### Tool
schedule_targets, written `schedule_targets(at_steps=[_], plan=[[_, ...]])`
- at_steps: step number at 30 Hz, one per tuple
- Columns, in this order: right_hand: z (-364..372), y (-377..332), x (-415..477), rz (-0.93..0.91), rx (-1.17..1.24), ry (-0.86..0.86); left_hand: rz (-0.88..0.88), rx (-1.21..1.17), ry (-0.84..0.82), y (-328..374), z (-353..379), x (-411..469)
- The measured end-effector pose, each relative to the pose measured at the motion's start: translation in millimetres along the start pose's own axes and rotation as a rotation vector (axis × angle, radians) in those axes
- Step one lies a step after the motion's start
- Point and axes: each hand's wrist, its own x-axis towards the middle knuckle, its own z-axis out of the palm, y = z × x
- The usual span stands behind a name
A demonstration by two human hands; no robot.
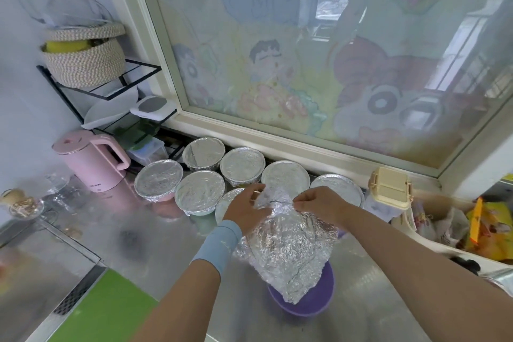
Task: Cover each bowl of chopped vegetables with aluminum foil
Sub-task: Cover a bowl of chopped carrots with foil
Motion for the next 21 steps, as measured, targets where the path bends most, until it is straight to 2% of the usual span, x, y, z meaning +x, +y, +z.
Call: schedule_targets(at_steps=[3, 8, 13, 17, 21], plan=[[-1.9, -15.6, 0.8, -0.079, -0.047, -0.020, 0.057, 0.103, -0.024, 29.5, -6.6, 3.9], [-11.9, -32.4, 4.0, -0.141, -0.175, -0.014, -0.014, -0.107, 0.075, 38.9, -19.4, 8.4], [-13.8, -40.3, 8.2, -0.136, -0.249, -0.021, 0.000, -0.118, 0.161, 41.1, -21.9, 4.9], [-16.3, -45.8, 6.9, -0.186, -0.294, -0.040, 0.036, -0.095, 0.162, 44.7, -24.8, 1.6], [-25.5, -48.5, 5.7, -0.222, -0.296, -0.002, 0.029, -0.194, 0.126, 45.3, -27.7, -0.6]])
